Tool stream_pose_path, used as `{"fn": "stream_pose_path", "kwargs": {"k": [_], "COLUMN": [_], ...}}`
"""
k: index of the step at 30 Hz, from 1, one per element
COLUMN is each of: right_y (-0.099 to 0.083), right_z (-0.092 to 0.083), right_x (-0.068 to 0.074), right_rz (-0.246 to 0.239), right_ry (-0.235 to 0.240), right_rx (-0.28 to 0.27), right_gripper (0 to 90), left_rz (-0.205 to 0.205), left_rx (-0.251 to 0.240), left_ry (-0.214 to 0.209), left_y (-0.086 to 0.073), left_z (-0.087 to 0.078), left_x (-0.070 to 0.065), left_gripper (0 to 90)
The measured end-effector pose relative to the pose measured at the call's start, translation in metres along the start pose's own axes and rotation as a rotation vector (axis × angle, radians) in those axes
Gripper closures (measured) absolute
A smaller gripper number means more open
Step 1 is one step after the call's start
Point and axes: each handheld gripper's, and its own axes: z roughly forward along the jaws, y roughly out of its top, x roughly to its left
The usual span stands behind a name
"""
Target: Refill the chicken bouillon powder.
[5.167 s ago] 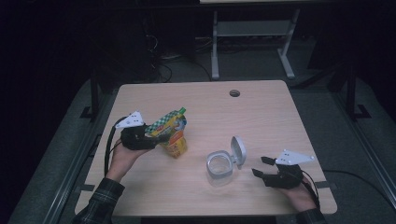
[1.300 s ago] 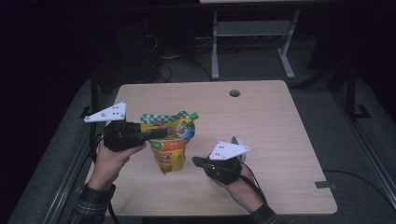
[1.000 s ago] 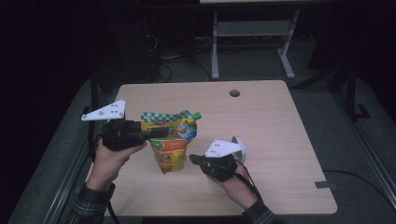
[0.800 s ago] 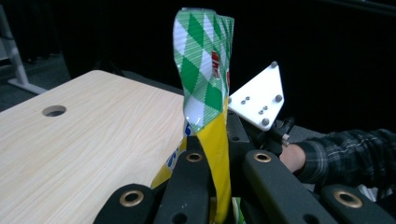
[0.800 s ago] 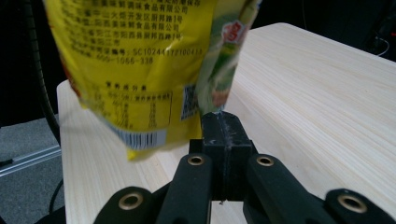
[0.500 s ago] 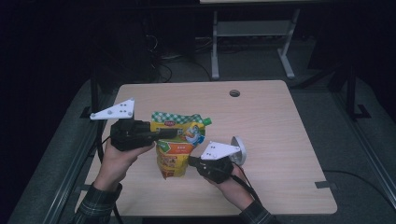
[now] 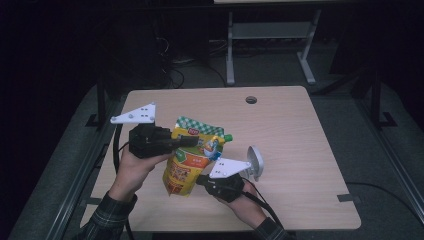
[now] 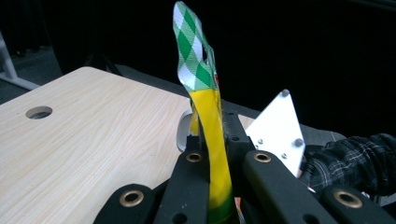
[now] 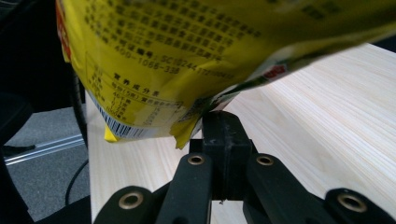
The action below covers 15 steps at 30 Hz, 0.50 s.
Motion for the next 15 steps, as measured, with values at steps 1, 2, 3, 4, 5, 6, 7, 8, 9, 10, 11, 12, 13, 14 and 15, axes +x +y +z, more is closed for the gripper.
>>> {"fn": "stream_pose_path", "kwargs": {"k": [1,2,3,4,5,6,7,8,9,10,11,12,13,14,15], "right_y": [0.0,0.0,0.0,0.0,0.0,0.0,-0.001,-0.001,-0.001,-0.001,-0.002,-0.002,-0.002,-0.002,-0.003], "right_z": [0.0,0.001,0.001,0.001,0.001,0.002,0.002,0.002,0.002,0.003,0.003,0.003,0.003,0.003,0.003], "right_x": [0.001,0.002,0.002,0.003,0.003,0.004,0.005,0.006,0.006,0.007,0.008,0.009,0.009,0.009,0.009], "right_rz": [0.001,0.001,-0.004,-0.005,-0.007,-0.006,-0.005,-0.011,-0.014,-0.02,-0.019,-0.022,-0.024,-0.028,-0.031], "right_ry": [0.006,0.013,0.018,0.024,0.028,0.035,0.04,0.044,0.049,0.054,0.06,0.065,0.07,0.075,0.079], "right_rx": [-0.005,-0.009,-0.016,-0.02,-0.023,-0.029,-0.031,-0.035,-0.037,-0.04,-0.041,-0.043,-0.044,-0.048,-0.05], "right_gripper": [90.0,90.0,90.0,90.0,90.0,90.0,90.0,90.0,90.0,90.0,90.0,90.0,90.0,90.0,90.0], "left_rz": [0.0,0.0,0.0,0.001,-0.001,-0.004,-0.004,-0.002,0.001,0.002,-0.002,-0.002,-0.002,-0.007,-0.006], "left_rx": [0.0,0.0,0.001,0.001,0.003,0.005,0.013,0.017,0.024,0.031,0.036,0.036,0.043,0.045,0.05], "left_ry": [0.0,-0.003,-0.001,0.0,-0.002,-0.001,-0.003,-0.003,-0.004,-0.005,-0.006,-0.008,-0.011,-0.007,-0.006], "left_y": [0.0,0.001,0.002,0.002,0.003,0.004,0.004,0.005,0.005,0.006,0.006,0.006,0.006,0.007,0.007], "left_z": [0.001,0.002,0.003,0.004,0.006,0.008,0.01,0.012,0.014,0.016,0.018,0.02,0.022,0.024,0.025], "left_x": [0.0,0.0,0.001,0.001,0.001,0.001,0.001,0.001,0.002,0.002,0.002,0.002,0.003,0.003,0.004], "left_gripper": [90.0,90.0,90.0,90.0,90.0,90.0,90.0,90.0,90.0,90.0,90.0,90.0,90.0,90.0,90.0]}}
